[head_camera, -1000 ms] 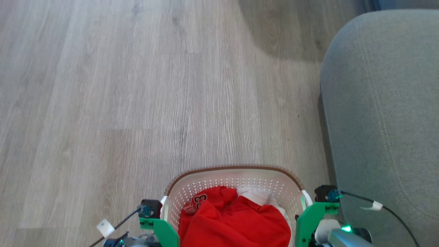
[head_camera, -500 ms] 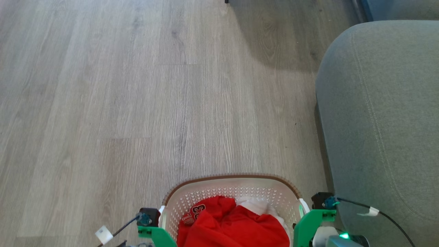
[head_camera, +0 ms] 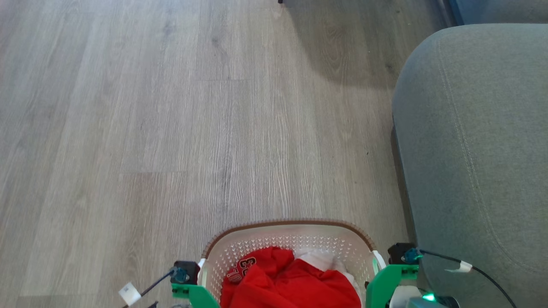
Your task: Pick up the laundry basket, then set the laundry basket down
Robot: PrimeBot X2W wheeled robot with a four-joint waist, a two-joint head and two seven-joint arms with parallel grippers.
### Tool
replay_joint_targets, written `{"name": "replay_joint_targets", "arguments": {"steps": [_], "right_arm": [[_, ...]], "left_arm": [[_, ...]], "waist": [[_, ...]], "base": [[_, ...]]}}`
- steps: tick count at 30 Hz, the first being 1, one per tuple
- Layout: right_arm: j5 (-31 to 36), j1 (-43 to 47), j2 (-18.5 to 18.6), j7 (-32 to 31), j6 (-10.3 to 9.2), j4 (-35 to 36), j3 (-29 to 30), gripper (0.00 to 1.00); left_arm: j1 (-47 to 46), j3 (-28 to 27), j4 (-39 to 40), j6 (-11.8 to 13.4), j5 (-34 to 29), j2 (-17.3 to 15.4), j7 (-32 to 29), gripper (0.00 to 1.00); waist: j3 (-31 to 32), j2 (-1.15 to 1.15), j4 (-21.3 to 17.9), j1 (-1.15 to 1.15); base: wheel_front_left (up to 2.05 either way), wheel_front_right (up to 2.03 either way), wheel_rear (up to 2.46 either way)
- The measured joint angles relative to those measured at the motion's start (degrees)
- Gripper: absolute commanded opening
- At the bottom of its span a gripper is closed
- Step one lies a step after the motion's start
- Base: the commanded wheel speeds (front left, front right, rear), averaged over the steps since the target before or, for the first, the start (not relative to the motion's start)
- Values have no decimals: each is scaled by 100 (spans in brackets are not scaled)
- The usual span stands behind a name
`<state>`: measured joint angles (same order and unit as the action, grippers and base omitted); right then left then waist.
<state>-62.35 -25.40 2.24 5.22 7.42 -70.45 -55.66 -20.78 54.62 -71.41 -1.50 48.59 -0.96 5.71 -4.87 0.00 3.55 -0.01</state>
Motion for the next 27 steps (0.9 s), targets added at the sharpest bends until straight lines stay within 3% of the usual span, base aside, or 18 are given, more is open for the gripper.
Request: {"name": "replay_joint_targets", "arguments": {"steps": [13,27], "right_arm": [[-233,-96,0,77,0,-71,-263,0],[-293,-1066,1,272,0,-192,-456,0]], "left_arm": [[-33,67,-9,7,103,-2,51,0],[-829,110,-32,103,142,-3,298,0]], "waist": [[-198,0,-34,0],[-947,0,-81,1]], "base": [[0,0,0],[0,0,0]]}}
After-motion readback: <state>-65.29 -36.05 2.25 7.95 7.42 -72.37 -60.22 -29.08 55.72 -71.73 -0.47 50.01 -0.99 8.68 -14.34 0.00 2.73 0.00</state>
